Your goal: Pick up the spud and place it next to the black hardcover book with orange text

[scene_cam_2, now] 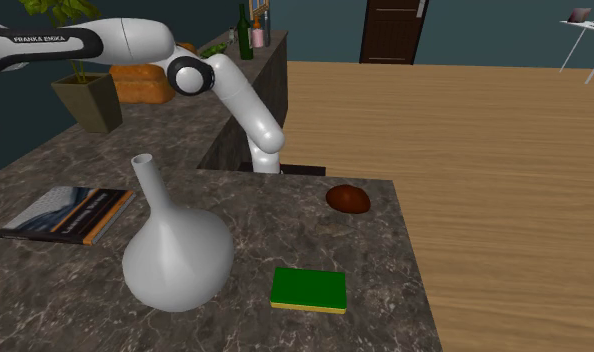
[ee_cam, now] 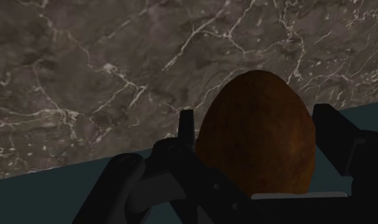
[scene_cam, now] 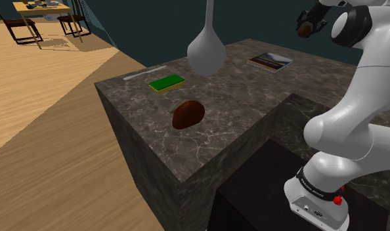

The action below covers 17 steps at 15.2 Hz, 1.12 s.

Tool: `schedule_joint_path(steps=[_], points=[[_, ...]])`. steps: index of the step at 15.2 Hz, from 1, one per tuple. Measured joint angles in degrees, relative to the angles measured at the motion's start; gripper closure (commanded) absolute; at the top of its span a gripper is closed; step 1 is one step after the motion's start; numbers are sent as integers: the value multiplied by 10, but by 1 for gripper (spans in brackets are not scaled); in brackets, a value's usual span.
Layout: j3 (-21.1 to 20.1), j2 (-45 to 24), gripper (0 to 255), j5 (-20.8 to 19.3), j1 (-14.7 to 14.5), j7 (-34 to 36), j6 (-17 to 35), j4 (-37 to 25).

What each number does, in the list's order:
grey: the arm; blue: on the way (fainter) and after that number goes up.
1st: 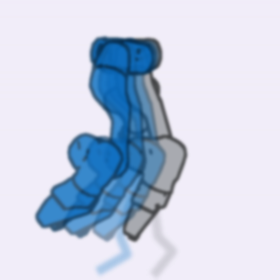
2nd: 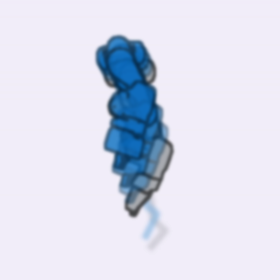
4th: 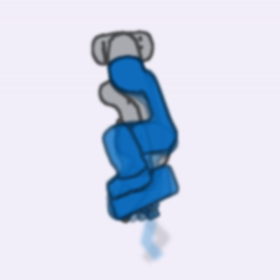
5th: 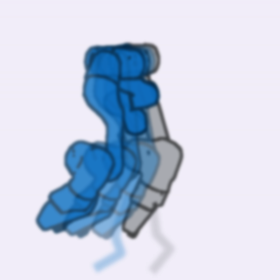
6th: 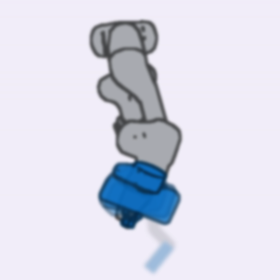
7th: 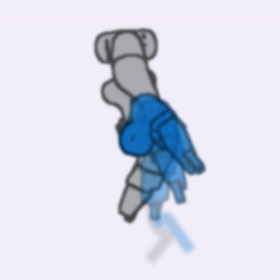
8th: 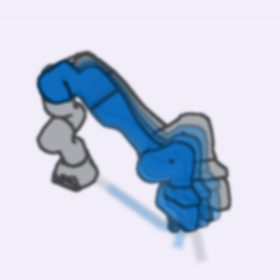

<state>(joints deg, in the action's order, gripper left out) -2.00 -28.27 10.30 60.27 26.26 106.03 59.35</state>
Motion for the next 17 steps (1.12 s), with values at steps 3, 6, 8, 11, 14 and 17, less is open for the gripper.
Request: schedule_joint_path(steps=[3, 6, 8, 11, 14, 17], points=[[0, 14, 255, 2, 0, -5, 30, 45], [-1, 22, 255, 4, -1, -10, 60, 83], [-1, 24, 255, 5, 0, -13, 74, 99], [-1, 28, 255, 7, 0, -18, 101, 131], [-1, 27, 255, 9, 0, -23, 122, 151], [-2, 32, 255, 11, -1, -27, 147, 181]])
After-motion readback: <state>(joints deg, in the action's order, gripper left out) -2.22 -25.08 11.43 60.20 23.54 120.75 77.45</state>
